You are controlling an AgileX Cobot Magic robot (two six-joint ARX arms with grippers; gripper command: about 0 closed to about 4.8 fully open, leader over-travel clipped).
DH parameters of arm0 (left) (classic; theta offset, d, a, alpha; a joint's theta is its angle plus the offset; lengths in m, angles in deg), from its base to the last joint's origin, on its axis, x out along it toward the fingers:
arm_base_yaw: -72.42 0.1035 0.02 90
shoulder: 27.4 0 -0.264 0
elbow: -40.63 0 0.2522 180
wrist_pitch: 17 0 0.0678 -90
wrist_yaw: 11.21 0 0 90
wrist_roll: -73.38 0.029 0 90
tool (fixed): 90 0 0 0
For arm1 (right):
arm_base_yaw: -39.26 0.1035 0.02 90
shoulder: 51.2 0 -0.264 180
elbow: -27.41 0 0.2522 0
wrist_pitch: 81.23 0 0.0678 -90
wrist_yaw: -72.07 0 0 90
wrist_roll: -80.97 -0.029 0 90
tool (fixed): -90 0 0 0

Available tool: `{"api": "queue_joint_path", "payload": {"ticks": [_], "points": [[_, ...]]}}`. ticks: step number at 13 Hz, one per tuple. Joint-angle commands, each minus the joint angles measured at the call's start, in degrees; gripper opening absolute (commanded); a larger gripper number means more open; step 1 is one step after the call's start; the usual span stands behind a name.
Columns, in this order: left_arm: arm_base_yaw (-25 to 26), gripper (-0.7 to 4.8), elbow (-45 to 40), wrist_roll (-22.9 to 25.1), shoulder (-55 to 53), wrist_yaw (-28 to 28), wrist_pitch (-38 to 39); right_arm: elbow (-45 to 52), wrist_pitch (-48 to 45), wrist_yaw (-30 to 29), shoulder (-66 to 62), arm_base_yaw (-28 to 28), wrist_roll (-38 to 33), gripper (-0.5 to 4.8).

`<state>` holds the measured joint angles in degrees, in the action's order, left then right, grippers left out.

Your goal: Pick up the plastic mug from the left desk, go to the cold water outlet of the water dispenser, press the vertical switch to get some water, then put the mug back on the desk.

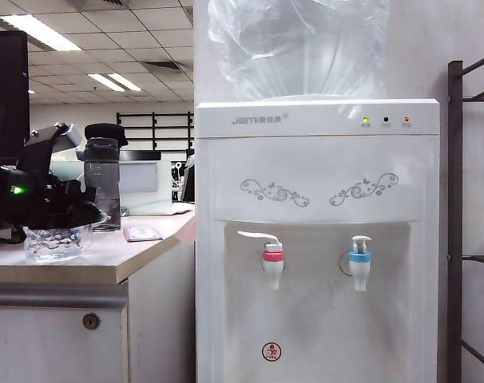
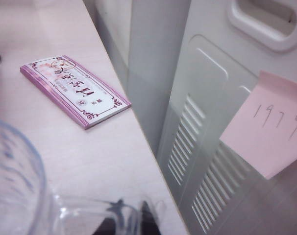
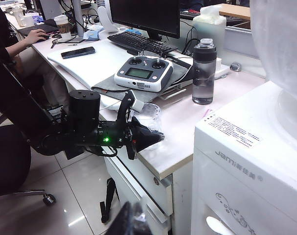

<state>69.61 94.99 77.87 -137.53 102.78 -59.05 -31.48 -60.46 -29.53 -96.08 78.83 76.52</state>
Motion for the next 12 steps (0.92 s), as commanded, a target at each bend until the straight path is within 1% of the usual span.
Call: {"api": "queue_joint_path", "payload": {"ticks": [1, 5, 6, 7, 9, 10, 11, 12], "points": [[0.00, 0.44, 0.04, -0.22, 0.07, 0.22, -0.66, -0.20, -0.79, -0.09, 0.17, 0.04, 0.11, -0.05], [-0.07, 0.50, 0.02, -0.44, 0.07, 0.57, -2.58, -0.20, -0.79, -0.09, 0.17, 0.04, 0.13, -0.05], [-0.04, 0.50, 0.02, -0.46, 0.09, 0.68, -5.25, -0.20, -0.79, -0.09, 0.17, 0.04, 0.13, -0.05], [-0.04, 0.50, 0.02, -0.46, 0.07, 0.13, -6.36, -0.20, -0.79, -0.09, 0.17, 0.04, 0.13, -0.05], [-0.04, 0.50, 0.02, -0.46, 0.07, -5.01, -4.61, -0.20, -0.79, -0.07, 0.17, 0.04, 0.13, -0.05], [-0.04, 0.50, 0.02, -1.03, 0.07, -5.35, -1.86, -0.20, -0.81, -0.07, 0.17, 0.04, 0.13, -0.05], [-0.04, 0.50, 0.02, -2.25, 0.07, -5.35, -1.73, -0.20, -0.79, -0.04, 0.17, 0.04, 0.13, -0.05], [-0.07, 0.50, 0.02, -6.32, 0.07, -5.31, -1.70, -0.20, -0.81, -0.04, 0.17, 0.04, 0.13, -0.05]]}}
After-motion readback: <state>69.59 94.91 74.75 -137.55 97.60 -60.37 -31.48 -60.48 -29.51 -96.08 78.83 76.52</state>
